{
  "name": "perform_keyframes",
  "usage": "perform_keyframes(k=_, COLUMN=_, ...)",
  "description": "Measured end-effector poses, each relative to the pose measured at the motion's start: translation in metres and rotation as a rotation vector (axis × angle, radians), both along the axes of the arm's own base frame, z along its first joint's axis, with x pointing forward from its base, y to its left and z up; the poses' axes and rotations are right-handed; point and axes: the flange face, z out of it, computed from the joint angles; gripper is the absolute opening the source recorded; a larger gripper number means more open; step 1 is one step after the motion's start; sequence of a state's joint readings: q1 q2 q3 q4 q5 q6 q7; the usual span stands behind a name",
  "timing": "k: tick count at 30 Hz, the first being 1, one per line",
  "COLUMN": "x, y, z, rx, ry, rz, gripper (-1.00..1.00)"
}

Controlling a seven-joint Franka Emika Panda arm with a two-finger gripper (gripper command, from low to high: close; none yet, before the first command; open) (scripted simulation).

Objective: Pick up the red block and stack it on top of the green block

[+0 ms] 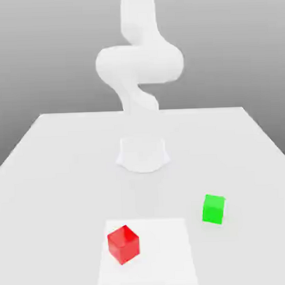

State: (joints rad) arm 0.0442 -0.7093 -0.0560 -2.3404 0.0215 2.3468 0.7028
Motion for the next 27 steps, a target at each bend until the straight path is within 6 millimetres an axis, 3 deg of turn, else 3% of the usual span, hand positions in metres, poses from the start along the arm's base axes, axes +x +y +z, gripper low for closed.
perform_keyframes(k=5, x=0.054, y=-0.012, z=-0.112, rx=-0.03, ry=0.168, rz=0.148, gripper=0.0)
perform_keyframes(k=10, x=0.077, y=-0.015, z=-0.226, rx=-0.076, ry=0.324, rz=0.285, gripper=0.0)
perform_keyframes(k=15, x=0.07, y=-0.02, z=-0.334, rx=-0.143, ry=0.477, rz=0.414, gripper=0.0)
perform_keyframes(k=20, x=0.04, y=-0.033, z=-0.426, rx=-0.23, ry=0.629, rz=0.534, gripper=0.0)
perform_keyframes(k=22, x=0.03, y=-0.037, z=-0.451, rx=-0.256, ry=0.665, rz=0.566, gripper=0.0)
perform_keyframes(k=27, x=0.029, y=-0.038, z=-0.492, rx=-0.268, ry=0.674, rz=0.578, gripper=0.0)
